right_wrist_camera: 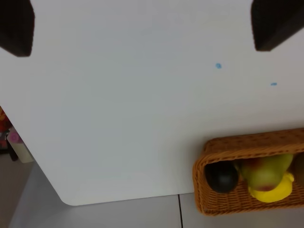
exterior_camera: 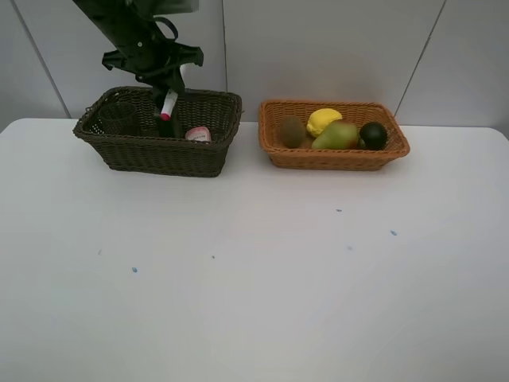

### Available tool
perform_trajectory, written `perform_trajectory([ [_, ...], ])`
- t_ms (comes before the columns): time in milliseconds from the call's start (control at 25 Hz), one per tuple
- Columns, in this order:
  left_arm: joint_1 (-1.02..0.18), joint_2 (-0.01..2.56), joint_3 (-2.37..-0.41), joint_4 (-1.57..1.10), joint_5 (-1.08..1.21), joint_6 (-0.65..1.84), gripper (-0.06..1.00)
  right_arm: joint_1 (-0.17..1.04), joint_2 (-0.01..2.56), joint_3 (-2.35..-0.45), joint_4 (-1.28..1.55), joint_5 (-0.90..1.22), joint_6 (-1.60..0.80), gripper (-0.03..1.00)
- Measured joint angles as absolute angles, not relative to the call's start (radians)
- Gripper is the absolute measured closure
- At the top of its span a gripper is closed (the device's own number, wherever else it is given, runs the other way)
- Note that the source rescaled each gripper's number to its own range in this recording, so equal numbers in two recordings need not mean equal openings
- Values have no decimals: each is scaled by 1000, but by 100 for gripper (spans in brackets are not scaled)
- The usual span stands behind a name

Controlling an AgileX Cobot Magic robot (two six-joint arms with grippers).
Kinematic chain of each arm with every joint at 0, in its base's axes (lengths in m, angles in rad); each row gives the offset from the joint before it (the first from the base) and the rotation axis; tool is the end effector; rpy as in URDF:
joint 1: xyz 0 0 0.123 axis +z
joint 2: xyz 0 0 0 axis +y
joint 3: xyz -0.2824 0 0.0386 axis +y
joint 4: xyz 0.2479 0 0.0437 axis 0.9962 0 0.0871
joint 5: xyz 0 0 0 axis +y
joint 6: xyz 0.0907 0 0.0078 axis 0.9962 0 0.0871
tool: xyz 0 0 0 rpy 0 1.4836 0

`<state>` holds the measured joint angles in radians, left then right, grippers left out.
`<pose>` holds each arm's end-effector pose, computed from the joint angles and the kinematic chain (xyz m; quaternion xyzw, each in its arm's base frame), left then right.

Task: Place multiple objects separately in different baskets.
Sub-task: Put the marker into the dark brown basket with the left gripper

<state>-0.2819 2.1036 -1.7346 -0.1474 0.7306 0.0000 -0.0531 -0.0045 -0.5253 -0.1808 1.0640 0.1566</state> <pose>0.4509 -0.1399 0.2214 0.0959 0.9547 -0.1003 0.2634 -0.0102 -0.0138 0.2849 0.0931 0.8376 -0.0626 0.5346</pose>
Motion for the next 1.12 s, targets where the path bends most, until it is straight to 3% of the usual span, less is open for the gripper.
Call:
perform_trajectory([
  [1120, -311, 2247, -1744, -177, 606, 139, 74, -53, -5, -525, -181, 1064, 157, -3],
])
